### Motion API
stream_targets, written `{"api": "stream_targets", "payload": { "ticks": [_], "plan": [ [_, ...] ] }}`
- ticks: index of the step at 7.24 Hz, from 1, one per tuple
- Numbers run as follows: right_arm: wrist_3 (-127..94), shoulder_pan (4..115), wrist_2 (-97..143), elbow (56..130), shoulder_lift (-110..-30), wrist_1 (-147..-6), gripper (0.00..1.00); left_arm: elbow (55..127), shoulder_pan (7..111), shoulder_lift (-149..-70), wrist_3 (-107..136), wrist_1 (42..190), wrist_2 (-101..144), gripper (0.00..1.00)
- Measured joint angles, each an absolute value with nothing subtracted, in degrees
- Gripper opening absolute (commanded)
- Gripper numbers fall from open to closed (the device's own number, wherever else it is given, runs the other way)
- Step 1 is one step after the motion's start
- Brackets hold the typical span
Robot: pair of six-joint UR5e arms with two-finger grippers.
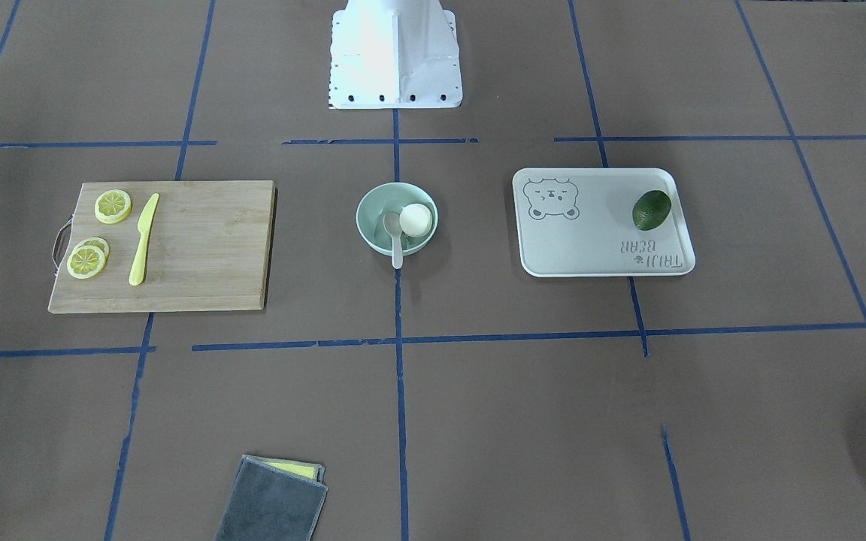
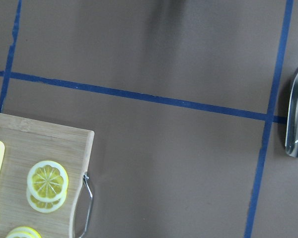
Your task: Put spoon and bun in bowl
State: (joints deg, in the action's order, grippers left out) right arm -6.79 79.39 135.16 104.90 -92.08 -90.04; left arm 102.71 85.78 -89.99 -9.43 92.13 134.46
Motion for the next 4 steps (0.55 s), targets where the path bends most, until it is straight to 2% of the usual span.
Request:
{"api": "stream_targets", "payload": {
  "ticks": [4],
  "plan": [
    [5.34, 84.69, 135.64, 101.76, -91.87, -96.32, 1.0, 101.08, 87.03, -88.01, -11.91, 86.12, 135.64, 1.0]
  ]
}}
